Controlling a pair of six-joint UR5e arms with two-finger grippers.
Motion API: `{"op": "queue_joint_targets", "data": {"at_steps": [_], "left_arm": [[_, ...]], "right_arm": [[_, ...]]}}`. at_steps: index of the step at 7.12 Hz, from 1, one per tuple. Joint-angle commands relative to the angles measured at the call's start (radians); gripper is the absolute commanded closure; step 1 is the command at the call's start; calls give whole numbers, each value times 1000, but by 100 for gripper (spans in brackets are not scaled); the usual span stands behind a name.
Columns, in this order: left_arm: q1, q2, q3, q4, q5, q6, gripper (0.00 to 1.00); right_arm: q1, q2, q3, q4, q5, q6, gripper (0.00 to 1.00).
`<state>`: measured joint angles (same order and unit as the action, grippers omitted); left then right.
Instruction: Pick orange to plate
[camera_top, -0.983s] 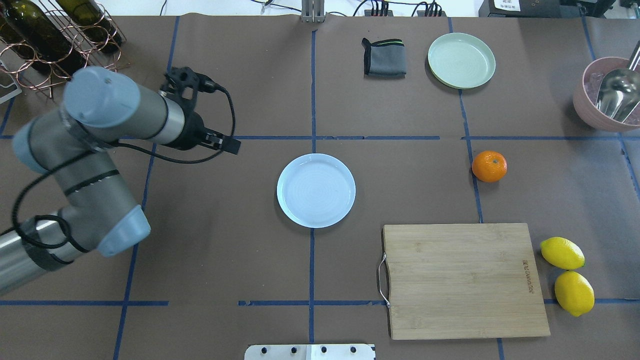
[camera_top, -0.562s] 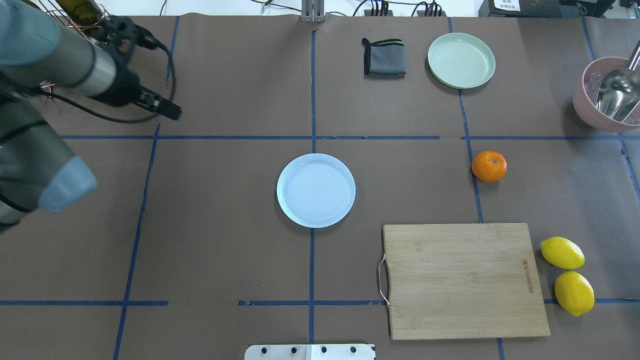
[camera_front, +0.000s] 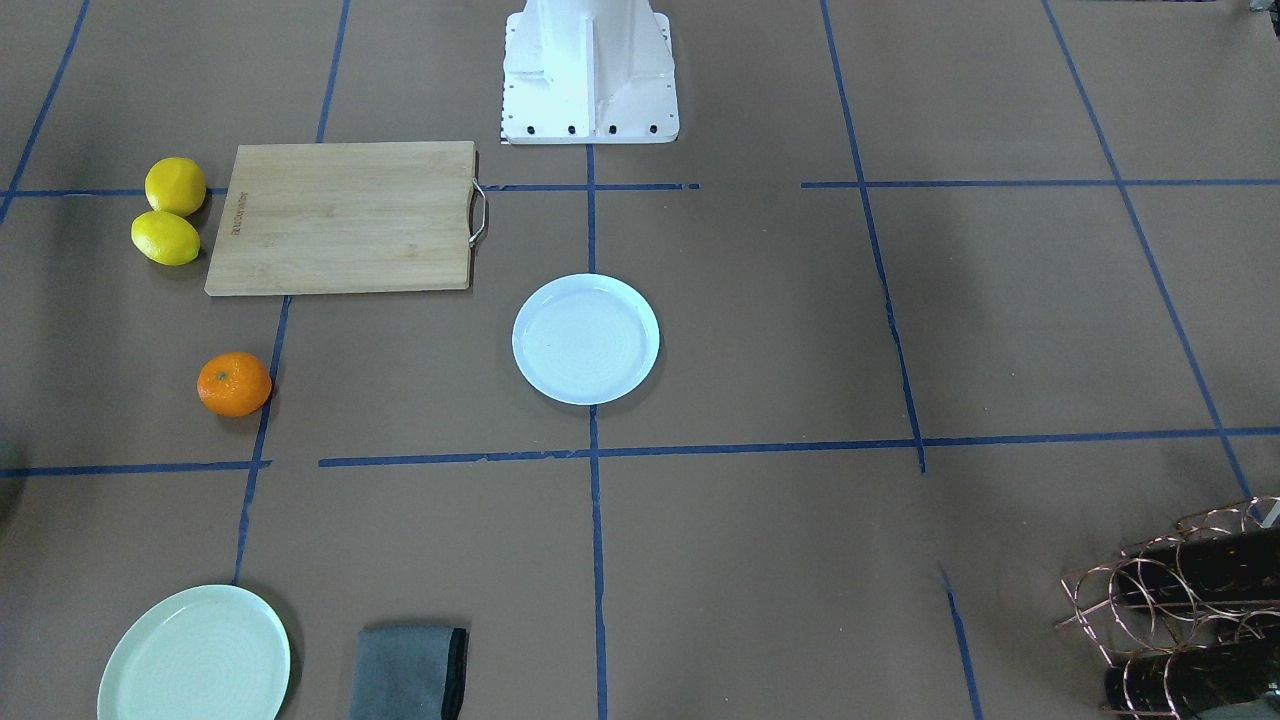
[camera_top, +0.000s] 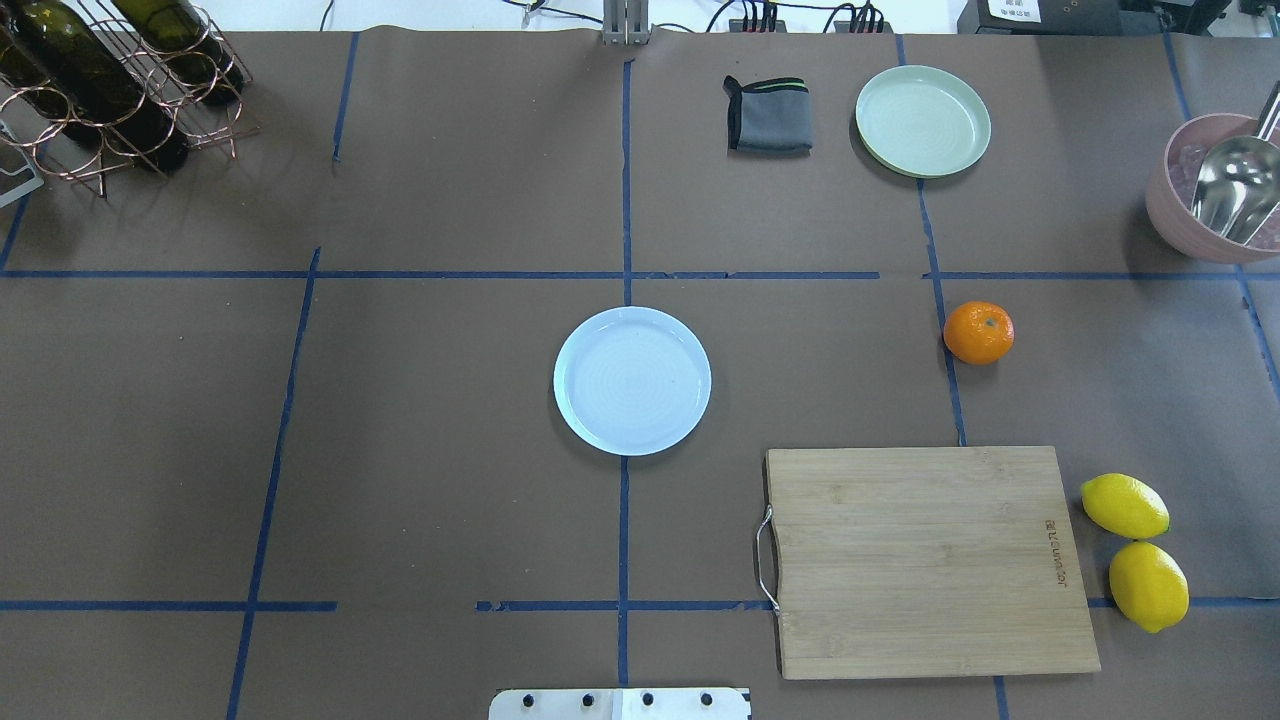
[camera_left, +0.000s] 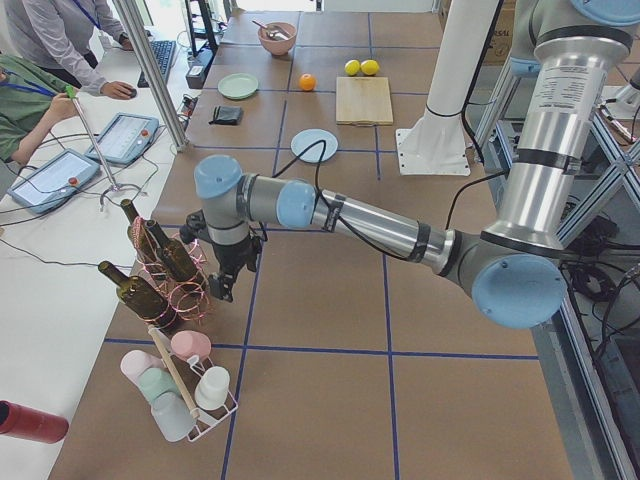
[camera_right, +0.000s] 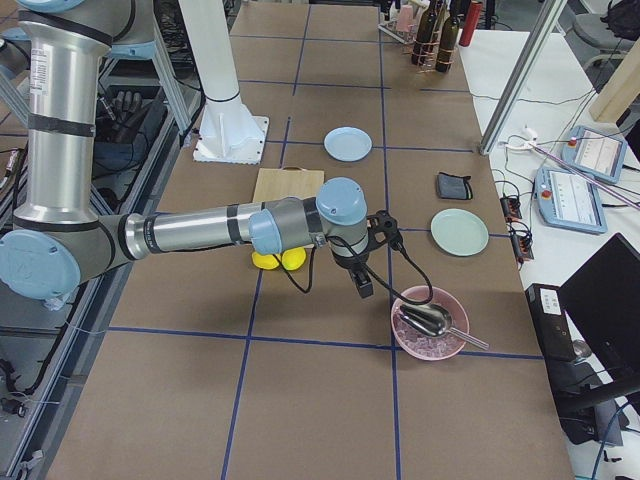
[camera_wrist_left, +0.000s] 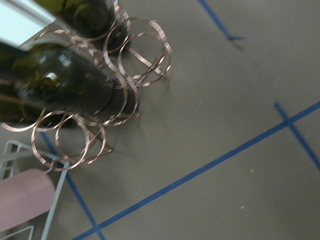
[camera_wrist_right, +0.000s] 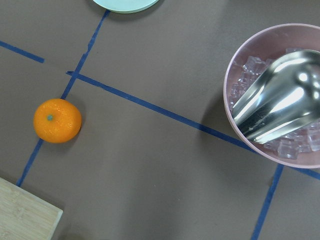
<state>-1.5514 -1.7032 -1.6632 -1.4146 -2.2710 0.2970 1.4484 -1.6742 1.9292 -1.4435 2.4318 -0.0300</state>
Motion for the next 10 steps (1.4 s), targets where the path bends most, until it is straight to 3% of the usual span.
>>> {"op": "queue_joint_targets", "data": {"at_steps": [1, 6, 7, 8, 9, 10], "left_arm": [[-94, 121, 11, -33, -84, 4, 0], [-99, 131, -3, -29, -76, 4, 0], [-99, 131, -3, -30, -77, 5, 0], [-99, 129, -3, -32, -76, 5, 0], [-99, 129, -4, -32, -77, 5, 0], [-99, 129, -4, -32, -77, 5, 0]], "right_arm": [[-77, 36, 13, -2, -16, 100, 0], [-477, 201, -7, 6, -343, 605, 0], [-523, 226, -57, 68, -377, 666, 0], [-560, 228, -137, 224, -407, 726, 0], [-572, 235, -191, 297, -410, 743, 0], [-576, 246, -202, 299, -422, 749, 0]]}}
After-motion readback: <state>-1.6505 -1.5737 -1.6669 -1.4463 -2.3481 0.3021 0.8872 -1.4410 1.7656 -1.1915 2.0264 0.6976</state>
